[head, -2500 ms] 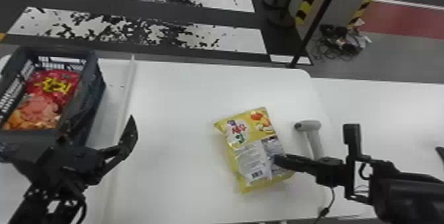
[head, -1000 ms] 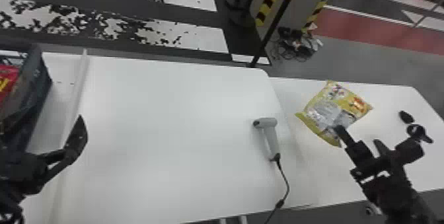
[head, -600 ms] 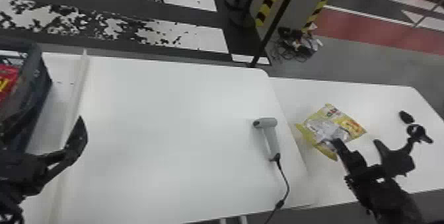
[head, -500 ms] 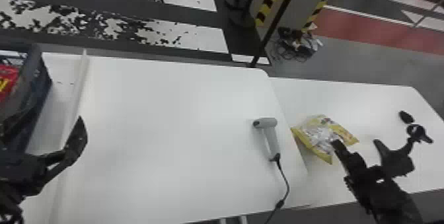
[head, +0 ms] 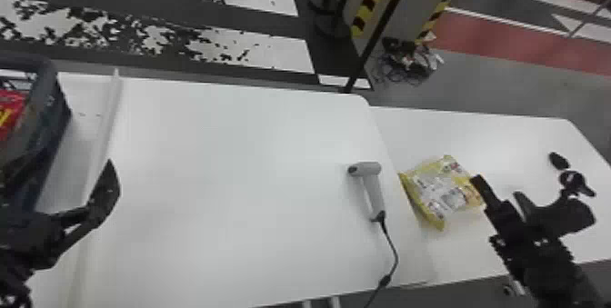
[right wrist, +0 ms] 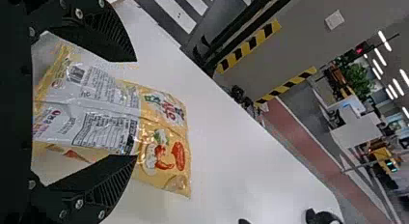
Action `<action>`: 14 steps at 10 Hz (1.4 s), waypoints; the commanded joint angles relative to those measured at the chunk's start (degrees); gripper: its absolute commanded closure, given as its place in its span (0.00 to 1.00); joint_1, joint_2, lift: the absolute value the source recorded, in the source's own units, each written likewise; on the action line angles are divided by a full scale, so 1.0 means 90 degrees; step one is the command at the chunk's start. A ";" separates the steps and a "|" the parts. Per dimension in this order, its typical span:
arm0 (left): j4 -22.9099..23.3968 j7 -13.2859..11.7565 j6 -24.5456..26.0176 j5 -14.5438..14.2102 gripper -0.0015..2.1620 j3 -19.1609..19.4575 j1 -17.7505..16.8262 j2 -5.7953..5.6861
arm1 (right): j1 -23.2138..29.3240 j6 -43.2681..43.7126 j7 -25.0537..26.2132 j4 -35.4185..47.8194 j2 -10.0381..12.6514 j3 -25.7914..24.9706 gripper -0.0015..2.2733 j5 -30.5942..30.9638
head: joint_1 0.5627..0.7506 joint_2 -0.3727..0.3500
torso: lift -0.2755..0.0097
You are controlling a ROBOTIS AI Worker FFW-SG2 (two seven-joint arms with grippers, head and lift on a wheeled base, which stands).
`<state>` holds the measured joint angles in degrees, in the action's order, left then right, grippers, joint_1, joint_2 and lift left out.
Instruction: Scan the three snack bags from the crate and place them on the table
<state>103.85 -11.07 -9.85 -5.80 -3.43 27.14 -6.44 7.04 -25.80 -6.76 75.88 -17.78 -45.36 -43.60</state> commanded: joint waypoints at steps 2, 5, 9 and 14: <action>0.0004 0.0019 -0.0003 -0.0010 0.04 0.0000 0.0002 0.0012 | 0.0478 0.0332 -0.0010 0.1579 0.0413 0.0274 0.03 0.0607 | 0.70 0.03 | 0.75; 0.0023 0.0078 -0.0023 -0.0010 0.04 0.0000 0.0031 0.0022 | 0.1298 0.1640 -0.0128 0.3268 0.1077 0.1173 0.03 0.1261 | 0.70 0.03 | 0.75; 0.0033 0.0078 -0.0023 0.0000 0.04 0.0000 0.0031 0.0042 | 0.2284 0.4062 0.0009 0.3942 0.1301 0.3321 0.03 0.2511 | 0.70 0.03 | 0.75; 0.0043 0.0283 -0.0043 -0.0010 0.04 -0.0069 0.0051 0.0042 | 0.2577 0.5312 0.0820 0.3112 0.1311 0.5118 0.03 0.3732 | 0.70 0.32 | 0.75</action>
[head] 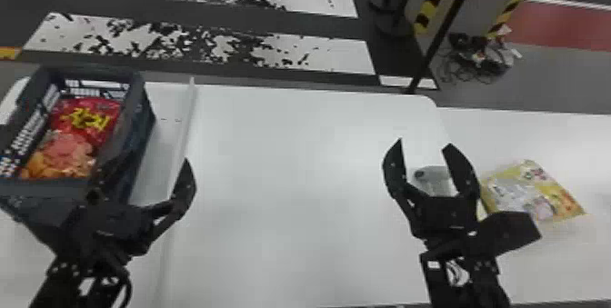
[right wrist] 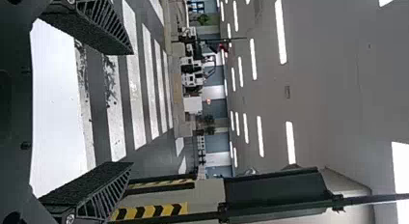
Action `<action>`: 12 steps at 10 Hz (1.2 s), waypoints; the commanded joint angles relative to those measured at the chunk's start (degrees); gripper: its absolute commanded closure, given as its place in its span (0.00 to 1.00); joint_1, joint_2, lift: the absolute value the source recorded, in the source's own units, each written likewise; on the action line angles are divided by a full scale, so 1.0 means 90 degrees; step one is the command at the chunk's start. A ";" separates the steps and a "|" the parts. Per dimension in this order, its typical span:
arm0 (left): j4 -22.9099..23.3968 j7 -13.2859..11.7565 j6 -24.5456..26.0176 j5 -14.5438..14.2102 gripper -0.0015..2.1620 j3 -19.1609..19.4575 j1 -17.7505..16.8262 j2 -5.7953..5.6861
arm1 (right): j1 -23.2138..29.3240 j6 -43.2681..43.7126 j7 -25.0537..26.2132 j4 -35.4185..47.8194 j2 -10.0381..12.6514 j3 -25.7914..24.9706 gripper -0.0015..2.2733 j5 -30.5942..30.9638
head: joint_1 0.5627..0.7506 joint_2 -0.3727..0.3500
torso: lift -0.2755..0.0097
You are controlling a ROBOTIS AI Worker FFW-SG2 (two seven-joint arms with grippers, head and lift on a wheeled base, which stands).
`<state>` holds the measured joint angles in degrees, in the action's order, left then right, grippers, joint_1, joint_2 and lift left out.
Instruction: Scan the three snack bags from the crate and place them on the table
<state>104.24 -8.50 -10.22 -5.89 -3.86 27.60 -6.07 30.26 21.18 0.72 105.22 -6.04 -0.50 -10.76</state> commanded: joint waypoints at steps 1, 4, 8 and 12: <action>0.0000 0.0104 -0.0021 0.0000 0.04 -0.0040 0.0019 0.0000 | -0.0013 0.0249 0.0105 -0.0373 0.0007 0.0280 0.03 0.0151 | 0.70 0.36 | 0.75; 0.0039 0.0231 -0.0255 0.0010 0.04 -0.0069 0.0068 -0.0019 | -0.0013 0.0307 0.0262 -0.0724 0.0017 0.0436 0.04 0.0278 | 0.70 0.40 | 0.75; 0.0800 0.0095 0.0311 0.0059 0.04 0.0614 0.0000 -0.0078 | 0.0006 0.0346 0.0252 -0.0939 0.0007 0.0455 0.04 0.0278 | 0.70 0.45 | 0.75; 0.1552 -0.0774 0.3241 -0.0166 0.04 0.1952 -0.0869 -0.0459 | 0.0016 0.0346 0.0252 -0.1056 -0.0022 0.0455 0.04 0.0278 | 0.70 0.59 | 0.75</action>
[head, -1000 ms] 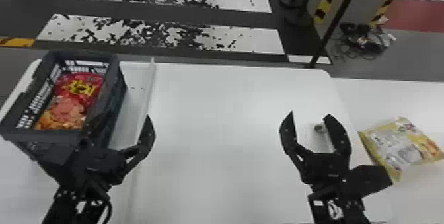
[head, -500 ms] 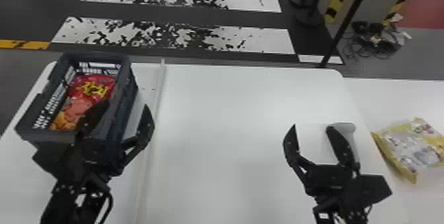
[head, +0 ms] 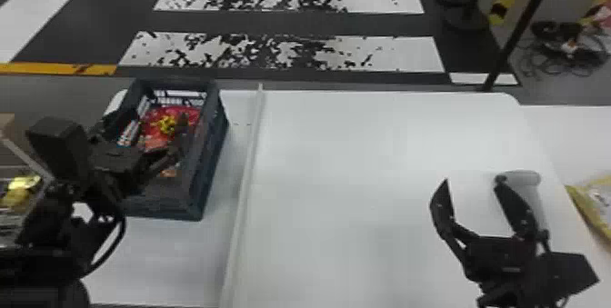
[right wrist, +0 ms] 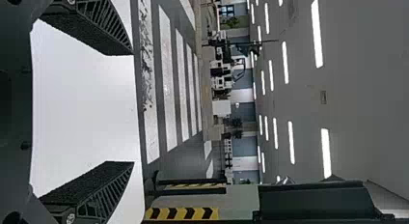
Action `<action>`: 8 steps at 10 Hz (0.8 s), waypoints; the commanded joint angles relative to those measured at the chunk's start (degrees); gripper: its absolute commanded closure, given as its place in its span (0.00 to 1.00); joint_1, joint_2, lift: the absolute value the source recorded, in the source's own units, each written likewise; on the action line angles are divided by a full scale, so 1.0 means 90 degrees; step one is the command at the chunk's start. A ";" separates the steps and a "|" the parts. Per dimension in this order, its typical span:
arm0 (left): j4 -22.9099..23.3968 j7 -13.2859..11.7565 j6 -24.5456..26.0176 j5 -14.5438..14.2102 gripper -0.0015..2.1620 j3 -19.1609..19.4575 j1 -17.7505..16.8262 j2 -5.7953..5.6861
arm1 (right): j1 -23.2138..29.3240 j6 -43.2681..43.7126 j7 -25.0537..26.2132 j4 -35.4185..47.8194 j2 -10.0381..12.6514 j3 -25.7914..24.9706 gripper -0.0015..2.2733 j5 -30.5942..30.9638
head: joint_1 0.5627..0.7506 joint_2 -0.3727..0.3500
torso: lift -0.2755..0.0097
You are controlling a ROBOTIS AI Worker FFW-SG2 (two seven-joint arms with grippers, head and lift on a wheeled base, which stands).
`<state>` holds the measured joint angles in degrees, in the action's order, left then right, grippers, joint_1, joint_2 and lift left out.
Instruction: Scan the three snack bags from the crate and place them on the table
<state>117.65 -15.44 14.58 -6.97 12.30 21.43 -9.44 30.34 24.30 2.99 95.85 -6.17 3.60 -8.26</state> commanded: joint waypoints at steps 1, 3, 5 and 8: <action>0.0072 -0.0062 0.1325 -0.0017 0.04 0.0323 -0.0545 -0.0191 | 0.0018 -0.0001 0.0000 -0.0025 -0.0008 0.0000 0.04 0.0000 | 0.70 0.62 | 0.75; -0.0192 -0.0287 0.2712 0.0305 0.04 0.0460 -0.1375 -0.0308 | 0.0018 -0.0001 -0.0010 -0.0054 -0.0008 0.0000 0.04 0.0000 | 0.70 0.69 | 0.75; -0.0661 -0.0511 0.3767 0.0618 0.04 0.0401 -0.2098 -0.0416 | 0.0027 0.0038 -0.0010 -0.0073 -0.0008 0.0000 0.04 0.0000 | 0.70 0.74 | 0.75; -0.1842 -0.0882 0.4431 0.1380 0.04 -0.0107 -0.3153 -0.0601 | 0.0037 0.0077 -0.0010 -0.0142 -0.0008 0.0049 0.04 0.0000 | 0.70 0.76 | 0.75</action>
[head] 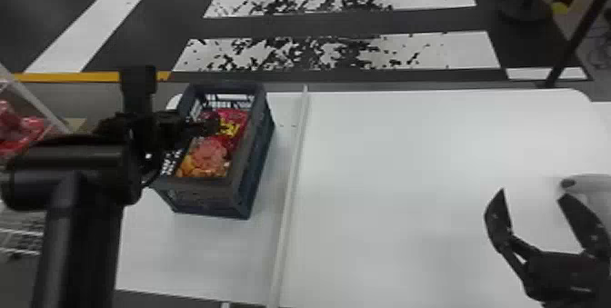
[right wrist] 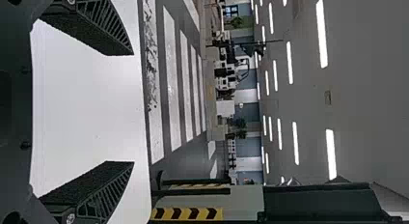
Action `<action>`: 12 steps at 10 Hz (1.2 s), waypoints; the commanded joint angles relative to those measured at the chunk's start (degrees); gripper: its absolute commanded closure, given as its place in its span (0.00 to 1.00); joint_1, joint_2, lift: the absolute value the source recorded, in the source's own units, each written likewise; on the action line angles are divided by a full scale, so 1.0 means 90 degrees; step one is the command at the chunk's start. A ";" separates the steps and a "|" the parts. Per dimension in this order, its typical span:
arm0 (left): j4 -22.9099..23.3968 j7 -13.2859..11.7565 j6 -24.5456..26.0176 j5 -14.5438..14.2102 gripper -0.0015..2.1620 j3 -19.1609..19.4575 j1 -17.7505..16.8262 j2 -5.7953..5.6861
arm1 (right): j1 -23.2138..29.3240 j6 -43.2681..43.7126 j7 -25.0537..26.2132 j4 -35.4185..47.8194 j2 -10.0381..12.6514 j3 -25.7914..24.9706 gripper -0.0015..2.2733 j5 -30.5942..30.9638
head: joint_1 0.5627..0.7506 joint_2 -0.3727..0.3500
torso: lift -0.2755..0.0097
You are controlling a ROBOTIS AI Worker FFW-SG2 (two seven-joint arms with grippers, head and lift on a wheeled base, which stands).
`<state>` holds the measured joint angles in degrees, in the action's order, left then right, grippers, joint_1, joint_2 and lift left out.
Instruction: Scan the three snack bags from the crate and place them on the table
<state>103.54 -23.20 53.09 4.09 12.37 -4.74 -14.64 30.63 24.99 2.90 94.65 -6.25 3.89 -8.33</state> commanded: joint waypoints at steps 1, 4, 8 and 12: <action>-0.0674 -0.0069 0.0151 0.0298 0.04 -0.0280 -0.0548 -0.0054 | 0.0005 0.0001 0.0000 -0.0009 -0.0009 0.0036 0.04 0.0008 | 0.70 0.76 | 0.75; -0.1826 -0.0274 0.0151 0.0728 0.04 -0.0857 -0.1329 -0.0093 | -0.0005 0.0001 -0.0009 -0.0018 -0.0009 0.0105 0.04 0.0008 | 0.70 0.75 | 0.75; -0.2578 -0.0430 0.0171 0.1099 0.05 -0.0935 -0.1436 -0.0112 | -0.0220 -0.0018 -0.0019 -0.0145 -0.0097 0.0271 0.04 0.0008 | 0.70 0.76 | 0.75; -0.3135 -0.0684 0.0171 0.1314 0.91 -0.1218 -0.1583 -0.0132 | -0.0318 -0.0038 -0.0019 -0.0223 -0.0146 0.0398 0.04 -0.0022 | 0.70 0.79 | 0.75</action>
<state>75.56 -29.38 54.51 15.39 1.67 -18.93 -15.99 27.77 24.65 2.72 92.58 -7.56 7.46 -8.47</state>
